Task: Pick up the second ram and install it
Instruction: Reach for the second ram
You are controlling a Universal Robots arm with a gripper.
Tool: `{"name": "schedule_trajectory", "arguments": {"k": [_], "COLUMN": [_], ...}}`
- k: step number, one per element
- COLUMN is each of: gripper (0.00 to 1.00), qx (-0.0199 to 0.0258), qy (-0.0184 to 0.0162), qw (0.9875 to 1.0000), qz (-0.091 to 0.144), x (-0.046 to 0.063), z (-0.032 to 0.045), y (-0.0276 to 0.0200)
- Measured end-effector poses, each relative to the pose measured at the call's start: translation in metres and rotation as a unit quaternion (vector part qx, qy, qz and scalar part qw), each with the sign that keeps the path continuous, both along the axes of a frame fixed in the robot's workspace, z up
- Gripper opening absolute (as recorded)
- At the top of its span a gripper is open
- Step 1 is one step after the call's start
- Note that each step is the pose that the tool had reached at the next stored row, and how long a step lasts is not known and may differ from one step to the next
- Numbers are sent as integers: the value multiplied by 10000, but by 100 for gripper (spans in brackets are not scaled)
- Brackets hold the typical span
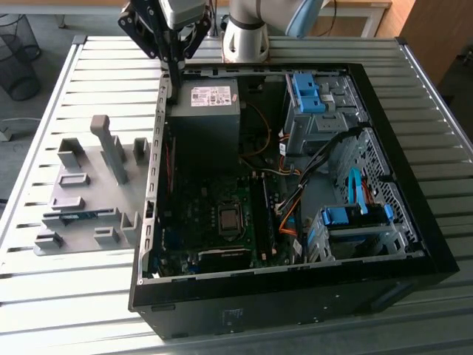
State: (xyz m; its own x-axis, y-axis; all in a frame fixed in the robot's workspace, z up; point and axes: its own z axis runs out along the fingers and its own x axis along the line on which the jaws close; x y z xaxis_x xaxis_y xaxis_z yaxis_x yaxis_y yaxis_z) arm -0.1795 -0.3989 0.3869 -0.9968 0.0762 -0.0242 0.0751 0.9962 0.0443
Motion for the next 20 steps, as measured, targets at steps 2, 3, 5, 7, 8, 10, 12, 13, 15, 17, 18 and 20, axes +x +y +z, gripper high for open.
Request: {"name": "schedule_trajectory", "arguments": {"k": [2,3,5,7,8,10,12,13,15,17,18,20], "gripper": [10,10,10,10,10,10,10,10,10,10,10,10], "qx": [0,0,0,0,0,0,0,0,0,0,0,0], "qy": [0,0,0,0,0,0,0,0,0,0,0,0], "qw": [10000,10000,10000,10000,10000,10000,10000,10000,10000,10000,10000,10000], "qz": [0,0,0,0,0,0,0,0,-1,0,0,0], "x": [-10,-15,-25,-34,-39,-49,-59,-64,-74,-83,-88,-97], "z": [-2,-3,-4,-6,-7,-9,-11,-11,-13,-15,-16,-18], "y": [0,0,0,0,0,0,0,0,0,0,0,0]}}
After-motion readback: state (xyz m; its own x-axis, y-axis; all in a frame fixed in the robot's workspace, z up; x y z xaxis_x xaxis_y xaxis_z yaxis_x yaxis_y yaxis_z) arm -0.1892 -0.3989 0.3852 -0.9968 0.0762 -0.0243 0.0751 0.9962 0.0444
